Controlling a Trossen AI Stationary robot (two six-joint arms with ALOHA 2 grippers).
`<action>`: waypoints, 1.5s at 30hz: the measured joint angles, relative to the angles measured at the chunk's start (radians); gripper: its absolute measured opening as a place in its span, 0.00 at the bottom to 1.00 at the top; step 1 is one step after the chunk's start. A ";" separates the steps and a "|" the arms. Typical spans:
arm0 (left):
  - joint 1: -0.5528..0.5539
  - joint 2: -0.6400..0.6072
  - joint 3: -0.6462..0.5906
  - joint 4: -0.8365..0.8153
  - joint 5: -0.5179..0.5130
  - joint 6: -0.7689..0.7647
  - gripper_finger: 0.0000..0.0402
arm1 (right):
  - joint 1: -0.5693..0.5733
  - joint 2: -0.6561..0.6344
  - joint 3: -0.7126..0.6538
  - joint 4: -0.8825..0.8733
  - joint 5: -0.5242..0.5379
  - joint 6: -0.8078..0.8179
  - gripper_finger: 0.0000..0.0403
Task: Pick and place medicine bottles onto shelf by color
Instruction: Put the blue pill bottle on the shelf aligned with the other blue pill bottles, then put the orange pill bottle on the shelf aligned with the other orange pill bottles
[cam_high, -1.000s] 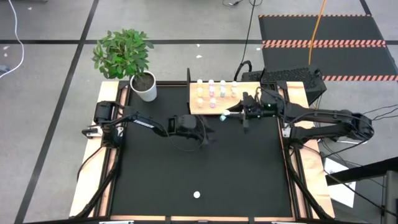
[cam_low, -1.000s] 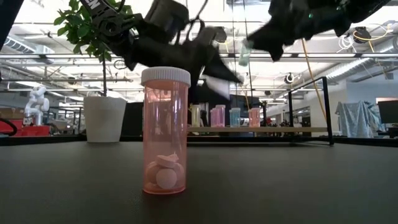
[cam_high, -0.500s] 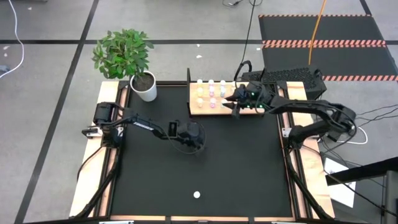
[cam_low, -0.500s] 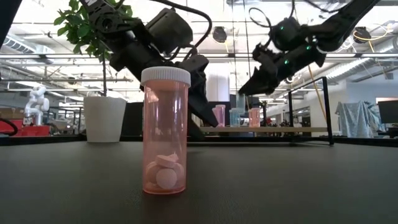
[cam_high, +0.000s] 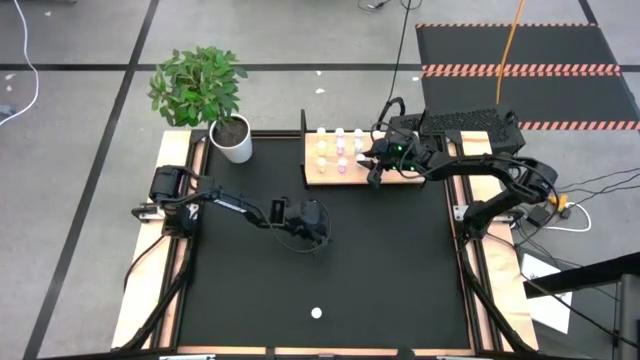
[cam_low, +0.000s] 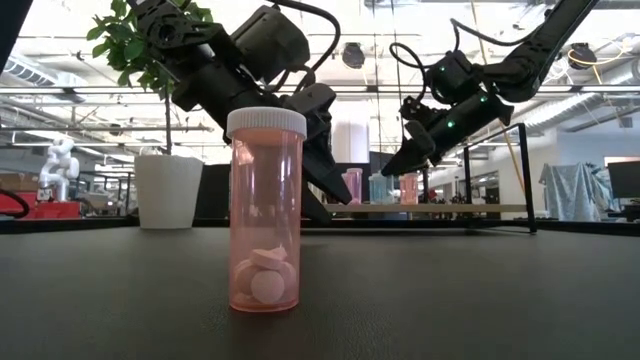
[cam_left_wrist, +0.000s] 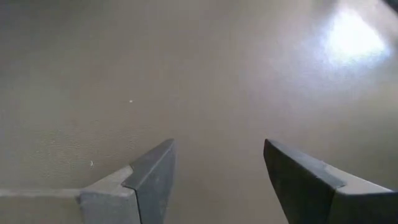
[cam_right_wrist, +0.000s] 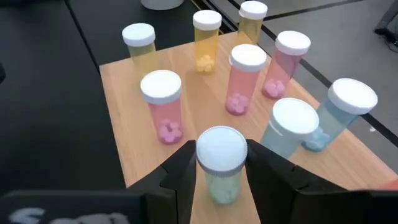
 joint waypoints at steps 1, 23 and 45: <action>0.001 0.000 0.000 0.001 0.000 0.000 0.61 | 0.000 0.001 0.000 0.001 0.000 0.000 0.30; 0.035 0.000 0.000 -0.008 -0.002 -0.072 0.63 | 0.000 -0.004 -0.001 -0.040 -0.053 0.110 0.35; -0.138 -0.151 -0.003 -0.214 0.374 0.231 0.56 | 0.098 -0.439 -0.002 -0.309 -0.053 0.158 0.60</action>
